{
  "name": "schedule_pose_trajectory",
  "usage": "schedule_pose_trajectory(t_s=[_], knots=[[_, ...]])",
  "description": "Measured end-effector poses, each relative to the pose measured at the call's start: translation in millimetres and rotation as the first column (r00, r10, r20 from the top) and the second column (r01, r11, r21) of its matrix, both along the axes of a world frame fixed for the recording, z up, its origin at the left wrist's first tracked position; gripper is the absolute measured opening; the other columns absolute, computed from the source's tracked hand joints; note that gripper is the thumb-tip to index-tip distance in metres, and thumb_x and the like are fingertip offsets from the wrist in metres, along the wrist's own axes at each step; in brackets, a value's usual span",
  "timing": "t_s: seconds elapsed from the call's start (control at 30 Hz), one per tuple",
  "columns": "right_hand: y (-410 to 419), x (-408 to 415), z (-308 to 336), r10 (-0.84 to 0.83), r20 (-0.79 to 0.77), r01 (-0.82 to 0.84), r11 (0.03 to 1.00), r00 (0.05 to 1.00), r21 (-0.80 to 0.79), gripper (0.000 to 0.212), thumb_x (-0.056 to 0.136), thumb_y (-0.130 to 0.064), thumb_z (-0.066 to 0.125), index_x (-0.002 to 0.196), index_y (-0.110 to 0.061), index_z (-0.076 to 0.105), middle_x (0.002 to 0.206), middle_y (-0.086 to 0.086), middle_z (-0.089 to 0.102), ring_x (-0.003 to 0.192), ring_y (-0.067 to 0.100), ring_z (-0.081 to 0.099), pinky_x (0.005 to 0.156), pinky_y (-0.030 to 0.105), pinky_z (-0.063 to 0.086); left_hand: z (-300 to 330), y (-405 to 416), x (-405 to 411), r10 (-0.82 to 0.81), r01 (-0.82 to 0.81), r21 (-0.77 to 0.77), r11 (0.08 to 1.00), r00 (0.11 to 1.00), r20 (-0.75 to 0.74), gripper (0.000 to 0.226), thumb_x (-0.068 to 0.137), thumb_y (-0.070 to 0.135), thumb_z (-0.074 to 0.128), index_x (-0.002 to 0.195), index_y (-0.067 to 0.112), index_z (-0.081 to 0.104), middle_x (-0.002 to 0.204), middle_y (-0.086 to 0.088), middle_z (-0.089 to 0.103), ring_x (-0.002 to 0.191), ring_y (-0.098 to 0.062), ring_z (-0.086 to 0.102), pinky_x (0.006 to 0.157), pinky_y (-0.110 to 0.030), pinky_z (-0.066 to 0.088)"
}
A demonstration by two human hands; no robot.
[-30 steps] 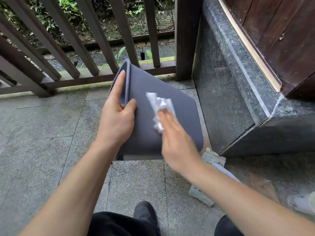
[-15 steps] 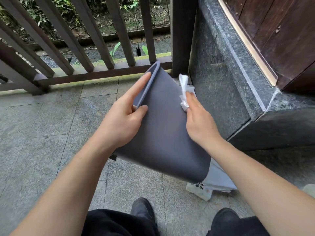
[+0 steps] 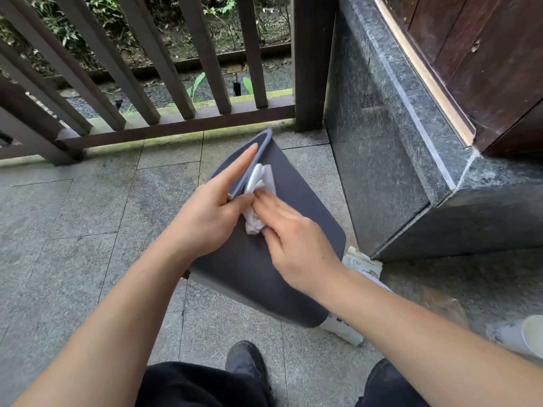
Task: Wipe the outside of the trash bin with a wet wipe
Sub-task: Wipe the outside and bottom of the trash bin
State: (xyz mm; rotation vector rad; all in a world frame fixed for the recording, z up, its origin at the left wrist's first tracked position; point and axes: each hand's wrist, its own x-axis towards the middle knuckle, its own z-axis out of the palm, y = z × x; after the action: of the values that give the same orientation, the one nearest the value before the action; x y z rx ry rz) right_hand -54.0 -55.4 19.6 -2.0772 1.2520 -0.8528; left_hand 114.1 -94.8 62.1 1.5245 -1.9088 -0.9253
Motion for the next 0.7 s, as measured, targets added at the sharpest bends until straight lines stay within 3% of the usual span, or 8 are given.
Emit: schedule_pose_trajectory(t_s=[0.13, 0.2, 0.27, 0.37, 0.43, 0.53, 0.63, 0.7], knots=[[6, -1, 14, 0.074, -0.117, -0.083, 0.993, 0.990, -0.081, 0.042, 0.084, -0.012, 0.052, 0.123, -0.022, 0.065, 0.125, -0.002, 0.067, 0.120, 0.019, 0.059, 0.088, 0.035, 0.053, -6, -3, 6, 0.069, -0.070, 0.017, 0.997, 0.997, 0.024, 0.073, 0.100, 0.016, 0.058, 0.146, 0.066, 0.029, 0.064, 0.012, 0.050, 0.051, -0.009, 0.032, 0.052, -0.022, 0.037], [-1, -10, 19, 0.060, -0.345, -0.069, 0.998, 0.937, -0.013, 0.013, 0.079, -0.023, 0.053, 0.086, -0.027, 0.063, 0.084, 0.001, 0.070, 0.088, 0.035, 0.065, 0.060, 0.035, 0.045, -9, -4, 5, 0.090, -0.089, -0.010, 0.996, 0.993, 0.081, 0.073, 0.101, 0.017, 0.055, 0.147, 0.066, 0.028, 0.049, 0.016, 0.041, 0.044, -0.007, 0.031, 0.045, -0.015, 0.032], [-14, -32, 18, 0.110, -0.496, -0.010, 0.980, 0.861, 0.200, 0.020, 0.081, -0.032, 0.055, 0.064, -0.022, 0.051, 0.062, 0.002, 0.054, 0.071, 0.036, 0.057, 0.057, 0.033, 0.037, -11, -3, 2, 0.085, -0.081, -0.036, 0.996, 0.987, 0.137, 0.074, 0.102, 0.016, 0.054, 0.148, 0.066, 0.025, 0.048, 0.019, 0.047, 0.045, -0.003, 0.042, 0.047, -0.013, 0.035], [-29, -71, 16, 0.164, -0.532, 0.136, 0.866, 0.831, 0.481, 0.028, 0.086, -0.041, 0.055, 0.065, -0.027, 0.066, 0.066, -0.005, 0.056, 0.076, 0.028, 0.059, 0.064, 0.029, 0.043, -17, -3, -3, 0.065, -0.053, -0.054, 0.997, 0.971, 0.230, 0.078, 0.102, 0.017, 0.052, 0.146, 0.071, 0.018, 0.053, 0.009, 0.044, 0.050, -0.001, 0.045, 0.050, -0.019, 0.032], [-36, -88, 13, 0.096, -0.536, 0.236, 0.823, 0.839, 0.517, 0.022, 0.087, -0.035, 0.055, 0.094, -0.032, 0.076, 0.088, 0.000, 0.066, 0.084, 0.027, 0.063, 0.069, 0.027, 0.047, -22, -6, -4, 0.043, -0.034, -0.041, 0.999, 0.962, 0.268, 0.080, 0.102, 0.017, 0.050, 0.145, 0.073, 0.014, 0.057, 0.001, 0.046, 0.048, -0.008, 0.044, 0.052, -0.024, 0.035], [-44, -99, 7, 0.033, -0.573, 0.311, 0.813, 0.819, 0.493, 0.047, 0.083, -0.015, 0.050, 0.123, -0.031, 0.067, 0.122, 0.006, 0.065, 0.100, 0.027, 0.064, 0.079, 0.027, 0.050, -33, -11, -5, 0.020, -0.020, -0.004, 1.000, 0.953, 0.304, 0.080, 0.101, 0.015, 0.049, 0.145, 0.073, 0.016, 0.061, -0.004, 0.048, 0.049, -0.017, 0.046, 0.054, -0.030, 0.040], [-46, -99, 4, 0.022, -0.537, 0.309, 0.798, 0.843, 0.518, 0.036, 0.079, -0.009, 0.047, 0.091, -0.032, 0.073, 0.095, 0.002, 0.064, 0.087, 0.030, 0.058, 0.062, 0.026, 0.044, -46, -12, -4, 0.002, -0.018, 0.046, 0.999, 0.945, 0.326, 0.079, 0.101, 0.014, 0.048, 0.146, 0.071, 0.018, 0.063, -0.003, 0.050, 0.049, -0.014, 0.046, 0.054, -0.030, 0.040], [-46, -97, 4, 0.022, -0.534, 0.308, 0.796, 0.845, 0.521, 0.031, 0.078, -0.007, 0.046, 0.056, -0.029, 0.046, 0.065, -0.006, 0.040, 0.075, 0.026, 0.042, 0.048, 0.024, 0.027, -51, -13, 0, -0.012, -0.011, 0.069, 0.998, 0.942, 0.334, 0.080, 0.100, 0.012, 0.048, 0.146, 0.071, 0.018, 0.063, -0.002, 0.053, 0.046, -0.012, 0.044, 0.052, -0.030, 0.042]])
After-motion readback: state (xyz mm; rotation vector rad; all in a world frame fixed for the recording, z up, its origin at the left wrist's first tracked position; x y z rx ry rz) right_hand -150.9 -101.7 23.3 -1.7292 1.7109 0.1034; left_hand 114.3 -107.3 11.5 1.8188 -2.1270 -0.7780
